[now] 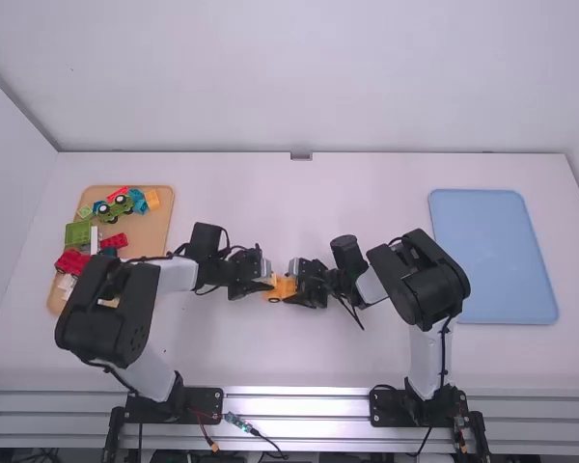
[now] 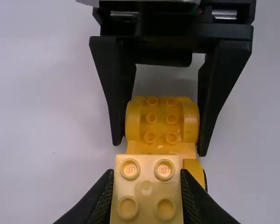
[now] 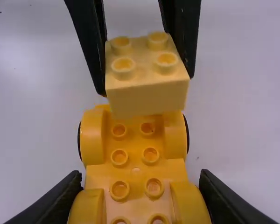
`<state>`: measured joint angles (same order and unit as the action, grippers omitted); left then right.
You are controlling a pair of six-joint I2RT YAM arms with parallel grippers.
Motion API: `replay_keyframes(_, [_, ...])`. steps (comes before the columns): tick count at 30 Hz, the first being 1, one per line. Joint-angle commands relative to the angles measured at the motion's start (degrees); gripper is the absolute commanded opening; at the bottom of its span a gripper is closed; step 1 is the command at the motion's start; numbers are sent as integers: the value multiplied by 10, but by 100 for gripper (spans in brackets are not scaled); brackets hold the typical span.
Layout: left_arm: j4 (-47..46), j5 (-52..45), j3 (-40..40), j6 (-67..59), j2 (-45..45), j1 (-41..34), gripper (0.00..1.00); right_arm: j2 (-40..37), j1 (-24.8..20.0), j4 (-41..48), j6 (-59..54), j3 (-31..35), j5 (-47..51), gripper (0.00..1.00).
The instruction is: Assemble lego blocks to make yellow taxi
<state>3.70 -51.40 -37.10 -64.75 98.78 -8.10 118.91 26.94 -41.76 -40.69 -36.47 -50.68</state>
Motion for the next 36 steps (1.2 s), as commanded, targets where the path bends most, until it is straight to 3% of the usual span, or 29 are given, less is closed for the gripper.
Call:
replay_keyframes(1, [-3,-36,-8,-22,8,-7,2,6,0,2,-3,1,-5,43])
replay_keyframes(16, [14,54,2,-6,8,-56,2,6,0,35,-9,-14,-5,43])
replay_keyframes(36, [87,61,37,63,8,-57,2,6,0,33,-12,-14,-3,43])
